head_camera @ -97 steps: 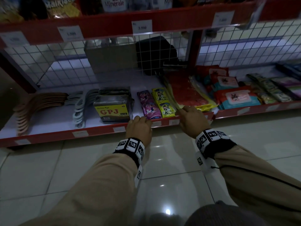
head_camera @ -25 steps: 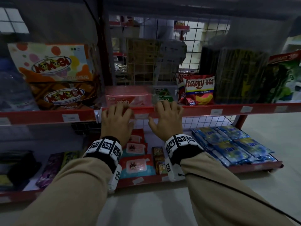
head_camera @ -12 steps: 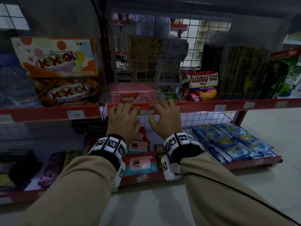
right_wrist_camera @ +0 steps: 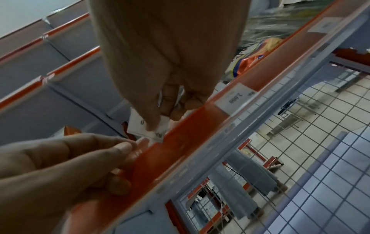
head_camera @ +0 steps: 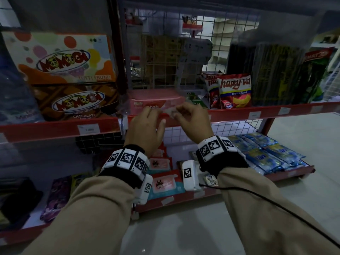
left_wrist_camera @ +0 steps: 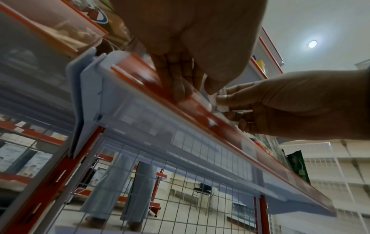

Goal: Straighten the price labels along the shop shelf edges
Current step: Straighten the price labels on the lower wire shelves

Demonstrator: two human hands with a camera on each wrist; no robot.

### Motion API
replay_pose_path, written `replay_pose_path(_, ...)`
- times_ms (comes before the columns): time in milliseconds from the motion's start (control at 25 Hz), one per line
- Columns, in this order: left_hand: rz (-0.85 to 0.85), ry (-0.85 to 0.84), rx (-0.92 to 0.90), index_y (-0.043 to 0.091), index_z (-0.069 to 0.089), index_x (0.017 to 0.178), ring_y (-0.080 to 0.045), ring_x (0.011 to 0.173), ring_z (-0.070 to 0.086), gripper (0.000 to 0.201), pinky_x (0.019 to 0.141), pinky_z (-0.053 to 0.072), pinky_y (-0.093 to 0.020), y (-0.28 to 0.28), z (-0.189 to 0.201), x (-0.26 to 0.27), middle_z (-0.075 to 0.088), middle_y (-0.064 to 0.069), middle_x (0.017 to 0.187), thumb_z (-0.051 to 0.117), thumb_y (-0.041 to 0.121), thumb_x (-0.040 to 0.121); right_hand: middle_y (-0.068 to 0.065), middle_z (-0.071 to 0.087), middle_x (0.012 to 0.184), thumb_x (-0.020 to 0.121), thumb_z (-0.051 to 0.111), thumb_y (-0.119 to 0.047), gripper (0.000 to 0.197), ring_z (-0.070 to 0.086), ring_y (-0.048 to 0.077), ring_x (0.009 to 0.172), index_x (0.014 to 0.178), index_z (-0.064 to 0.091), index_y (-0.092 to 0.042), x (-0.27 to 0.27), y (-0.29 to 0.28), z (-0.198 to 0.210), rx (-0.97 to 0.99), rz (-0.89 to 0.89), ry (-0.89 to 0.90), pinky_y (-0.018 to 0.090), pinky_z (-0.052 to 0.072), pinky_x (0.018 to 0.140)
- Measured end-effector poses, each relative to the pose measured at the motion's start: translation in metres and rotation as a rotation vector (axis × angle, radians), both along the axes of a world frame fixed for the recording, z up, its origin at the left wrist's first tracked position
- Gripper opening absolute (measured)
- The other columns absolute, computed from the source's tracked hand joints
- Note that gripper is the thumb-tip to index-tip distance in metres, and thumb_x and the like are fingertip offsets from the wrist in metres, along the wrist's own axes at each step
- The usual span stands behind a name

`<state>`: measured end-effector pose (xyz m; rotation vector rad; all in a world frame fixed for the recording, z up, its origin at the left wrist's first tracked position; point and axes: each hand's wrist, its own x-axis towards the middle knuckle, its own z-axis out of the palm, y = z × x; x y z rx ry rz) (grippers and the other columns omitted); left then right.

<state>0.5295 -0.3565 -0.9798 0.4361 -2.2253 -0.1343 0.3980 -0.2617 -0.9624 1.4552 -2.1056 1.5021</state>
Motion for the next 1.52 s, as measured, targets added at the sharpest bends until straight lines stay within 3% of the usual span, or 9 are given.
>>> replay_pose_path(80,-0.016,0.038,0.053,0.008,0.056,0.120,-0.030,0.090,0.058,0.031,0.076,0.048,-0.042,-0.004,0.003,-0.002,0.056,-0.011,0.108,0.050,0.026,0.095,0.001,0.069,0.082,0.086,0.067,-0.011,0.002,0.065,0.015,0.080,0.088,0.068,-0.012,0.004,-0.002,0.006,-0.056,0.038,-0.135,0.036,0.055,0.078)
replay_pose_path(160,-0.025,0.059,0.076,0.009,0.056,0.121,-0.030,0.089,0.058,0.033,0.074,0.048,-0.041,-0.008,0.004,-0.004,0.057,-0.011,0.108,0.048,0.029,0.097,0.003,0.068,0.084,0.082,0.070,-0.005,0.011,0.066,0.016,0.081,0.089,0.065,-0.012,0.008,-0.005,0.009,-0.065,0.087,-0.235,0.031,0.056,0.077)
replay_pose_path(360,-0.019,0.098,0.128,0.013,0.060,0.110,-0.027,0.085,0.059,0.024,0.071,0.047,-0.039,-0.009,0.004,-0.008,0.062,-0.007,0.100,0.050,0.030,0.096,0.014,0.070,0.096,0.079,0.073,-0.001,0.026,0.068,0.024,0.087,0.100,0.060,-0.009,0.010,-0.010,0.013,-0.069,0.180,-0.402,0.032,0.058,0.077)
replay_pose_path(520,0.004,0.091,0.175,0.017,0.057,0.096,-0.023,0.081,0.057,0.007,0.066,0.038,-0.031,-0.007,0.005,-0.007,0.062,-0.001,0.092,0.055,0.020,0.091,0.012,0.069,0.093,0.085,0.068,-0.007,0.018,0.068,0.023,0.087,0.101,0.062,-0.012,0.007,-0.004,0.017,-0.055,0.172,-0.280,0.029,0.057,0.078)
replay_pose_path(680,0.010,0.000,0.121,0.014,0.057,0.098,-0.025,0.086,0.056,0.010,0.075,0.045,-0.040,-0.004,0.006,-0.002,0.060,-0.004,0.094,0.056,0.018,0.089,0.000,0.071,0.089,0.088,0.064,-0.011,0.010,0.067,0.011,0.084,0.096,0.068,-0.017,0.002,0.001,0.024,0.015,0.139,0.000,0.024,0.055,0.075)
replay_pose_path(920,0.159,-0.090,-0.021,0.018,0.061,0.105,-0.023,0.101,0.049,0.022,0.084,0.038,-0.037,0.000,0.012,0.007,0.062,0.000,0.102,0.055,0.034,0.090,-0.004,0.067,0.086,0.088,0.063,-0.005,0.010,0.066,0.008,0.083,0.092,0.064,-0.014,-0.002,0.001,0.020,-0.090,0.102,-0.073,0.032,0.057,0.079)
replay_pose_path(1080,0.130,-0.072,-0.021,0.017,0.064,0.097,-0.025,0.096,0.051,0.017,0.084,0.040,-0.039,-0.004,0.017,0.012,0.060,-0.003,0.095,0.060,0.031,0.088,-0.002,0.069,0.088,0.087,0.063,-0.004,0.012,0.066,0.009,0.087,0.089,0.066,-0.016,-0.004,-0.001,0.021,-0.110,0.094,-0.104,0.032,0.056,0.083)
replay_pose_path(1360,0.082,-0.039,0.043,0.018,0.056,0.120,-0.025,0.095,0.052,0.033,0.083,0.041,-0.039,-0.008,0.016,0.013,0.061,-0.003,0.098,0.058,0.032,0.090,-0.006,0.067,0.087,0.085,0.065,-0.002,0.019,0.065,0.010,0.086,0.089,0.064,-0.021,-0.003,-0.005,0.023,0.066,0.146,0.006,0.027,0.056,0.080)
replay_pose_path(1520,0.131,-0.105,-0.036,0.018,0.061,0.108,-0.027,0.098,0.050,0.021,0.081,0.038,-0.040,-0.008,0.011,0.010,0.056,-0.004,0.101,0.055,0.030,0.092,-0.005,0.066,0.085,0.084,0.064,-0.003,0.016,0.063,0.010,0.082,0.088,0.065,-0.019,-0.002,-0.003,0.020,0.140,0.135,0.081,0.027,0.053,0.077)
